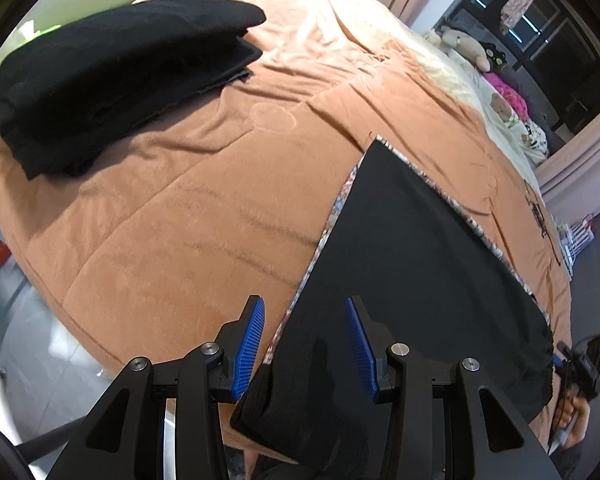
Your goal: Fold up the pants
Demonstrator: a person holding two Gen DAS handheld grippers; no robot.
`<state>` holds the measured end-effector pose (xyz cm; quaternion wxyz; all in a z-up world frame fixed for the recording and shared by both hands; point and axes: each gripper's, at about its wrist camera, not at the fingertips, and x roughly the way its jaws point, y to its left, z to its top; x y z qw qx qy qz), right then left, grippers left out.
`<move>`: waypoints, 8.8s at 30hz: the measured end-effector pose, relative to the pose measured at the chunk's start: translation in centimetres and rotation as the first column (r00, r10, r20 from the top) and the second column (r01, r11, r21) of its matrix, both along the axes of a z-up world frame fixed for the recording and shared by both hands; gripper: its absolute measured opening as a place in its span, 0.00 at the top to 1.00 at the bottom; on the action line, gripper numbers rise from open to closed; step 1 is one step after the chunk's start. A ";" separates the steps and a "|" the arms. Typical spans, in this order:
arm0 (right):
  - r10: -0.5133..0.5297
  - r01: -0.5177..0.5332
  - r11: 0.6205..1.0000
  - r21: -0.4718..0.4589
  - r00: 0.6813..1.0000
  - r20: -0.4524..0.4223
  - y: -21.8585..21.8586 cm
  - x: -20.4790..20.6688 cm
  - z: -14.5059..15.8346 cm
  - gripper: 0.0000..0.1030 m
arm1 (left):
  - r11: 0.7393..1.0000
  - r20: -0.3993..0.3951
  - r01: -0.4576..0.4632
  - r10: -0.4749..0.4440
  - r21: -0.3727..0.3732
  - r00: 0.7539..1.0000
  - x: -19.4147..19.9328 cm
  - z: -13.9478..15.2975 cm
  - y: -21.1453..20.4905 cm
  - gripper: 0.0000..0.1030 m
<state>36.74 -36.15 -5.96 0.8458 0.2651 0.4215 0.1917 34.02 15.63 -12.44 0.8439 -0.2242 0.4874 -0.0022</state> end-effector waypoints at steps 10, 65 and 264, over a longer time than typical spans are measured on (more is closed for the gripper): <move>0.109 -0.110 0.993 -0.035 0.993 -0.045 1.9 4.5 -2.4 0.71 | 0.999 -0.024 -0.037 0.036 -0.039 0.999 -3.9 -1.3 1.4 0.57; 0.184 -0.150 0.948 -0.279 0.978 0.100 21.7 -7.5 3.0 0.63 | 0.840 0.099 -0.046 0.118 -0.540 0.988 -7.3 -6.4 0.4 0.77; -0.178 0.179 0.982 -0.060 0.984 0.012 4.7 -15.0 -4.6 0.27 | 0.883 0.062 0.354 -0.353 -0.307 0.934 -0.3 0.2 -22.6 0.32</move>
